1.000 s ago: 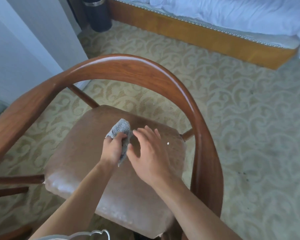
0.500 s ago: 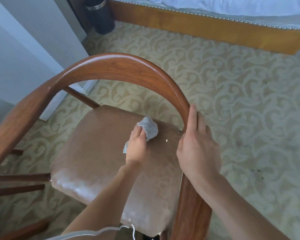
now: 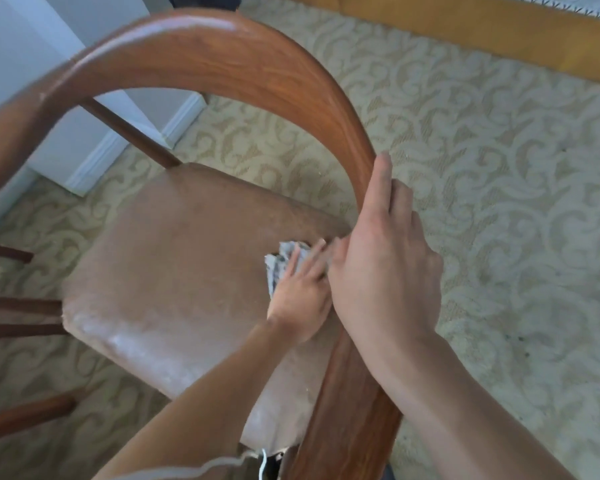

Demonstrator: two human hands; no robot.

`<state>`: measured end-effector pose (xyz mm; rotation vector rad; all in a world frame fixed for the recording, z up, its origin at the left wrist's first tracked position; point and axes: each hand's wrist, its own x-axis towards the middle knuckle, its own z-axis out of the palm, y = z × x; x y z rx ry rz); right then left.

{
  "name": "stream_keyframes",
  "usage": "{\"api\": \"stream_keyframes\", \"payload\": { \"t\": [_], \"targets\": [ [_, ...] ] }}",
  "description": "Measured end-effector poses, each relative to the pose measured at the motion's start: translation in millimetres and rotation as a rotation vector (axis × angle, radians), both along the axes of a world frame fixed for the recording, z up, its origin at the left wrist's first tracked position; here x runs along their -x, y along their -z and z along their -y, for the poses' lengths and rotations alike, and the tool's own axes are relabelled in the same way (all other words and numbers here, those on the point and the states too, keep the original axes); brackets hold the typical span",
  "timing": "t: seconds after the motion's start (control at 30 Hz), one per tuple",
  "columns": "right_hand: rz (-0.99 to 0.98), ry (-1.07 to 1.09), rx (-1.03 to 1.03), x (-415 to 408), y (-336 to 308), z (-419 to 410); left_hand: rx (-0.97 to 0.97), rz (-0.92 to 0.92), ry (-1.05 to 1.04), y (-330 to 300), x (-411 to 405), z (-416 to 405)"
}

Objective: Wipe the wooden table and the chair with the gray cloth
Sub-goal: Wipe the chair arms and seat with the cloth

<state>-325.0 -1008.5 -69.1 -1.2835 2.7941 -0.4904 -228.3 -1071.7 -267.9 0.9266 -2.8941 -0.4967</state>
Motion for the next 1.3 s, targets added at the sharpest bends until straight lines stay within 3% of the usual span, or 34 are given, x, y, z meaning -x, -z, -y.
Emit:
{"api": "stream_keyframes", "payload": {
  "t": [0.03,0.1,0.13,0.27,0.3,0.5,0.77,0.9,0.97,1.1,1.3],
  "targets": [
    [0.010,-0.005,-0.003,-0.4,-1.1,-0.5,-0.036,-0.056,0.056,-1.3,-6.1,-6.6],
    [0.023,-0.017,-0.010,-0.4,-2.8,-0.4,0.068,-0.067,0.159,-4.6,-11.5,0.8],
    [0.029,-0.019,-0.015,-0.3,-3.1,-0.5,0.115,-0.050,0.102,-4.9,-12.7,16.8],
    [0.062,-0.025,-0.035,-0.2,-4.8,1.1,0.138,0.033,-0.492,-8.7,-27.4,109.3],
    [0.075,-0.022,-0.035,-0.7,-4.1,1.1,0.113,0.047,-0.540,-8.9,-27.1,124.7],
    [0.074,0.002,-0.048,0.4,0.6,2.9,0.061,-0.201,-0.192,2.9,33.5,90.8],
    [0.055,-0.008,-0.047,-1.6,-3.9,2.5,-0.094,-0.344,-0.080,-14.6,25.4,10.6],
    [0.025,0.019,-0.066,-4.5,-2.9,2.0,0.076,-0.417,0.176,-19.0,5.7,-33.0],
    [0.022,0.016,-0.054,-4.3,-2.7,1.0,0.047,-0.376,0.215,-13.3,-8.4,-34.3],
    [-0.008,-0.004,-0.013,-2.3,0.9,-0.7,0.106,-0.283,0.148,4.0,-33.6,16.6],
    [-0.063,0.021,0.037,-1.7,8.1,0.7,0.126,-0.077,-0.281,-19.6,-35.7,81.1]
  ]
}}
